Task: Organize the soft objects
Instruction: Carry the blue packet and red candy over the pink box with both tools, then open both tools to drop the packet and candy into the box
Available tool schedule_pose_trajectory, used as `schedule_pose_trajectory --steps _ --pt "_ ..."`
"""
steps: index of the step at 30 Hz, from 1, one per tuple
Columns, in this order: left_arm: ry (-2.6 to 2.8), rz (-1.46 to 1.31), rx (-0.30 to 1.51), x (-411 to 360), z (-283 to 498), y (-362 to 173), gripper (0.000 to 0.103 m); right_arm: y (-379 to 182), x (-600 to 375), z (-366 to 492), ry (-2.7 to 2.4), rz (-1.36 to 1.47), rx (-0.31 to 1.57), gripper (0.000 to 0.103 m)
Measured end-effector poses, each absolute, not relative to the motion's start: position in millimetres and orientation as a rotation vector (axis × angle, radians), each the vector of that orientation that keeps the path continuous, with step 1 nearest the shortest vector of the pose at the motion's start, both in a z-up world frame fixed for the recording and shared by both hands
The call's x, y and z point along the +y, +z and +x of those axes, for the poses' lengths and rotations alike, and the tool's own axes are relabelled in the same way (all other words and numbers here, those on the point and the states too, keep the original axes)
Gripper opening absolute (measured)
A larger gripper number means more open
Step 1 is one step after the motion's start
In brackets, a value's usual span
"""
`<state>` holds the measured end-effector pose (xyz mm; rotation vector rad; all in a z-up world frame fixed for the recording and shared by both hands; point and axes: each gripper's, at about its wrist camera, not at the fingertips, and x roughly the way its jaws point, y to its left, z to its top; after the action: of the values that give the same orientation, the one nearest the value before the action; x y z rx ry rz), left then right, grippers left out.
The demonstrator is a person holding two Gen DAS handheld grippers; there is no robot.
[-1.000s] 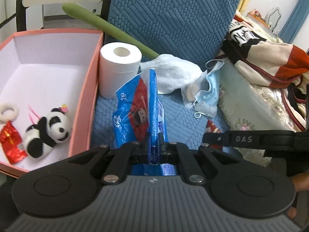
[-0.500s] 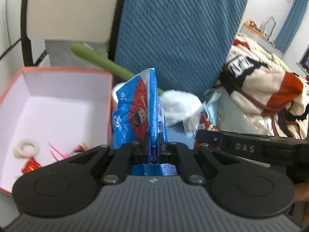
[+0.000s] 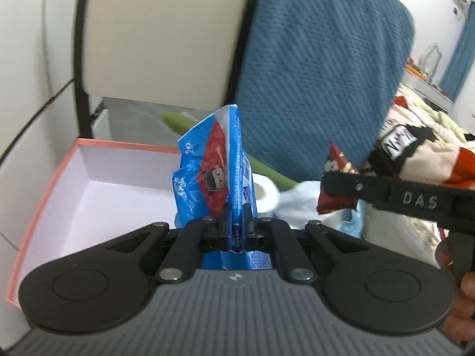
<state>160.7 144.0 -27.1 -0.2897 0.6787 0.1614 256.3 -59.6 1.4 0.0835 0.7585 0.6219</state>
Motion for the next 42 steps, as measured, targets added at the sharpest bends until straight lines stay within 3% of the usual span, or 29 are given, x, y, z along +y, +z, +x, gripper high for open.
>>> schedule_pose_trajectory --steps 9,29,34,38,42 --pt "0.266 -0.323 0.734 213.5 130.7 -41.7 0.007 2.2 4.7 245.9 0.697 0.062 0.769 0.032" --pt "0.294 -0.449 0.897 287.8 113.2 -123.2 0.007 -98.0 106.7 236.6 0.715 -0.095 0.997 0.033" --pt "0.336 -0.477 0.894 295.5 106.2 -120.3 0.009 -104.2 110.4 231.1 0.735 -0.106 1.017 0.038" --pt "0.335 -0.475 0.869 292.8 100.0 -110.6 0.018 -100.5 109.9 229.2 0.754 -0.112 1.02 0.047" --pt "0.336 -0.427 0.832 279.8 96.0 -93.2 0.02 -86.7 102.9 225.8 0.763 -0.092 0.998 0.047"
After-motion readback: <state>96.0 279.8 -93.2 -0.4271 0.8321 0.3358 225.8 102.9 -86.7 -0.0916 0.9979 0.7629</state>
